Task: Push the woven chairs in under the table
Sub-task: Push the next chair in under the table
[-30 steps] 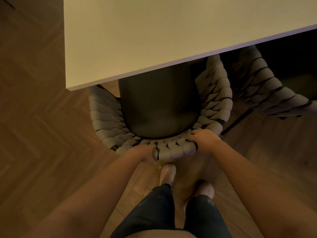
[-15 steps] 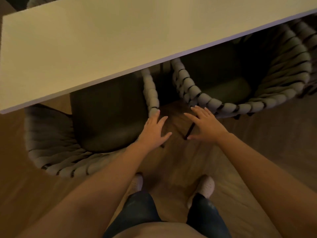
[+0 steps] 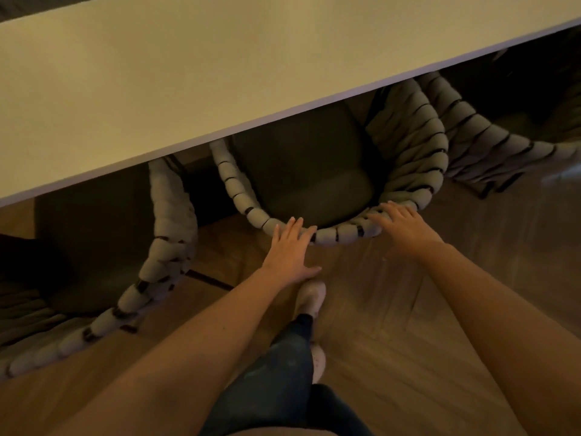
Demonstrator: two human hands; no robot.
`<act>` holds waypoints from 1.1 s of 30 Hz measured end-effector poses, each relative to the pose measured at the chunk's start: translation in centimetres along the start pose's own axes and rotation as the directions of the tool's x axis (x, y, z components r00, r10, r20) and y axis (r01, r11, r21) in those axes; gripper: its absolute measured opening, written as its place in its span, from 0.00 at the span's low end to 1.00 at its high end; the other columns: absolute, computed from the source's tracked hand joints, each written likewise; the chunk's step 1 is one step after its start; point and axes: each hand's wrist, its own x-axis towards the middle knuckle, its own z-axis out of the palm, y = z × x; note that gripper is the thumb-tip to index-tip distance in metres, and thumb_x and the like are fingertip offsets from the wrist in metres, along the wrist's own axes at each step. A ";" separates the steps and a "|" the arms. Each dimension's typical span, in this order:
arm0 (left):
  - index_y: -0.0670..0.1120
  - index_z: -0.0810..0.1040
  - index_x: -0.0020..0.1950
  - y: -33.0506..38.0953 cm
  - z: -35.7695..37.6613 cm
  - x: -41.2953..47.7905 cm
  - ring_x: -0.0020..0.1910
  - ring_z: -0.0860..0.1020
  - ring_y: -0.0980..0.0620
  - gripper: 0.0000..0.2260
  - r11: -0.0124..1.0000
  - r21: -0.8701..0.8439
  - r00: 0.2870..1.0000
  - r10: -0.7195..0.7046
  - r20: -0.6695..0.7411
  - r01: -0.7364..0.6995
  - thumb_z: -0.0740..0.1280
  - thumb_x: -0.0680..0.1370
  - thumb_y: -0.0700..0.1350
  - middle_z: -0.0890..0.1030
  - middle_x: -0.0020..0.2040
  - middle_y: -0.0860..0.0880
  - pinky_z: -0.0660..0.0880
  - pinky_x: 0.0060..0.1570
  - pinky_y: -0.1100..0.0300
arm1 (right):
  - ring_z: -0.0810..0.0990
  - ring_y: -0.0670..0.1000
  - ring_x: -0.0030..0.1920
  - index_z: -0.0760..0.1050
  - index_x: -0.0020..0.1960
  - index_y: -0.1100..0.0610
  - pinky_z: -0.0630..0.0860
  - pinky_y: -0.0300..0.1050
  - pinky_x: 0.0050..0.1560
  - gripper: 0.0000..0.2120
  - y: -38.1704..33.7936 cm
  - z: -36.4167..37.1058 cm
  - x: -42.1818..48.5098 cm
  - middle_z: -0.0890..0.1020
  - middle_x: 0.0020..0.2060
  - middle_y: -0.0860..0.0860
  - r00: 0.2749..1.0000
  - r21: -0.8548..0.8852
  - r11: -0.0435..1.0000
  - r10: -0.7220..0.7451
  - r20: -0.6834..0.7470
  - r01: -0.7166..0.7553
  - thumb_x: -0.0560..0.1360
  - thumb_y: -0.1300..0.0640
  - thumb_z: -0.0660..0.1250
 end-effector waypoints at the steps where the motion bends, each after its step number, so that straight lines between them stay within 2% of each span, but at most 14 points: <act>1: 0.51 0.51 0.80 0.6 0.0 1.1 0.79 0.46 0.45 0.40 1.000 0.022 0.999 -0.001 0.036 0.000 0.67 0.75 0.61 0.53 0.80 0.46 0.43 0.76 0.43 | 0.45 0.57 0.78 0.51 0.79 0.47 0.48 0.58 0.76 0.40 1.2 -0.1 0.7 0.50 0.78 0.55 1.000 -0.033 0.999 0.001 0.016 -0.001 0.74 0.49 0.70; 4: 0.50 0.54 0.79 2.2 0.3 4.8 0.77 0.55 0.45 0.40 0.997 0.077 0.986 0.000 0.168 -0.013 0.68 0.74 0.63 0.63 0.76 0.48 0.44 0.75 0.38 | 0.45 0.57 0.78 0.50 0.79 0.47 0.48 0.59 0.76 0.32 4.5 -0.8 2.6 0.51 0.78 0.54 0.998 -0.098 0.995 0.018 0.054 -0.012 0.80 0.56 0.61; 6: 0.49 0.57 0.78 3.2 0.7 6.9 0.74 0.62 0.44 0.39 0.996 0.090 0.972 -0.027 0.235 0.006 0.68 0.73 0.62 0.67 0.73 0.47 0.46 0.74 0.36 | 0.45 0.58 0.78 0.49 0.79 0.47 0.47 0.60 0.76 0.31 6.5 -1.5 4.0 0.51 0.78 0.54 0.995 -0.166 0.986 0.024 0.101 -0.007 0.81 0.57 0.59; 9: 0.48 0.62 0.74 3.9 1.4 8.9 0.68 0.69 0.44 0.31 0.994 0.109 0.962 -0.055 0.266 0.027 0.68 0.75 0.58 0.71 0.69 0.46 0.54 0.72 0.38 | 0.44 0.57 0.78 0.46 0.79 0.48 0.44 0.61 0.76 0.33 8.8 -0.9 5.7 0.50 0.79 0.54 0.990 -0.266 0.963 0.006 0.141 0.032 0.81 0.57 0.59; 12: 0.49 0.65 0.73 4.2 1.9 10.0 0.65 0.72 0.44 0.26 0.986 0.120 0.949 -0.143 0.281 0.113 0.66 0.77 0.54 0.72 0.68 0.46 0.60 0.70 0.39 | 0.46 0.57 0.78 0.49 0.79 0.48 0.43 0.62 0.76 0.30 10.6 0.0 7.4 0.54 0.78 0.53 0.981 -0.341 0.932 -0.061 0.185 0.122 0.82 0.55 0.57; 15: 0.50 0.66 0.72 5.0 2.3 10.4 0.62 0.74 0.46 0.22 0.963 0.193 0.943 -0.233 0.238 0.190 0.64 0.78 0.48 0.75 0.64 0.47 0.57 0.69 0.39 | 0.49 0.57 0.78 0.56 0.78 0.47 0.42 0.64 0.75 0.25 12.1 -0.1 8.9 0.62 0.76 0.51 0.963 -0.411 0.881 -0.153 0.220 0.234 0.82 0.55 0.56; 18: 0.53 0.71 0.66 5.5 3.6 10.4 0.57 0.77 0.48 0.16 0.940 0.207 0.949 -0.297 0.106 0.271 0.62 0.79 0.47 0.79 0.58 0.50 0.59 0.67 0.43 | 0.54 0.57 0.77 0.61 0.75 0.47 0.44 0.64 0.75 0.23 13.3 -0.4 10.1 0.69 0.72 0.49 0.941 -0.445 0.834 -0.244 0.232 0.326 0.81 0.54 0.57; 20: 0.54 0.74 0.64 5.6 4.1 10.3 0.56 0.77 0.49 0.13 0.941 0.170 0.952 -0.304 0.035 0.294 0.62 0.79 0.48 0.80 0.57 0.51 0.61 0.66 0.45 | 0.64 0.56 0.73 0.63 0.73 0.48 0.51 0.59 0.75 0.21 13.6 -0.2 10.4 0.74 0.67 0.49 0.927 -0.444 0.819 -0.273 0.258 0.364 0.81 0.55 0.58; 22: 0.53 0.75 0.63 5.8 4.1 10.0 0.56 0.77 0.49 0.13 0.938 0.152 0.948 -0.319 0.025 0.311 0.62 0.79 0.47 0.80 0.57 0.52 0.60 0.66 0.46 | 0.73 0.53 0.64 0.66 0.69 0.48 0.59 0.54 0.72 0.18 13.6 0.0 10.3 0.77 0.62 0.49 0.924 -0.432 0.820 -0.292 0.248 0.375 0.80 0.54 0.59; 26: 0.53 0.76 0.62 7.2 3.8 8.6 0.58 0.77 0.48 0.12 0.923 0.151 0.932 -0.362 0.028 0.354 0.62 0.79 0.46 0.80 0.55 0.51 0.59 0.67 0.47 | 0.74 0.52 0.62 0.69 0.66 0.47 0.63 0.50 0.66 0.16 13.4 0.7 9.1 0.77 0.60 0.49 0.912 -0.427 0.806 -0.354 0.206 0.409 0.79 0.52 0.61; 30: 0.53 0.76 0.64 8.1 5.2 5.8 0.58 0.76 0.49 0.14 0.927 0.098 0.931 -0.364 0.022 0.361 0.62 0.79 0.49 0.80 0.56 0.52 0.58 0.67 0.48 | 0.75 0.53 0.58 0.71 0.62 0.47 0.67 0.48 0.59 0.14 13.1 2.0 7.5 0.78 0.57 0.49 0.879 -0.378 0.793 -0.427 0.213 0.477 0.77 0.53 0.63; 33: 0.54 0.74 0.66 7.8 5.5 4.3 0.61 0.75 0.49 0.15 0.924 0.122 0.929 -0.368 0.029 0.362 0.61 0.80 0.50 0.79 0.58 0.52 0.57 0.68 0.50 | 0.78 0.53 0.54 0.70 0.63 0.46 0.71 0.47 0.55 0.17 13.3 3.7 6.9 0.79 0.53 0.49 0.853 -0.292 0.801 -0.490 0.182 0.523 0.74 0.53 0.63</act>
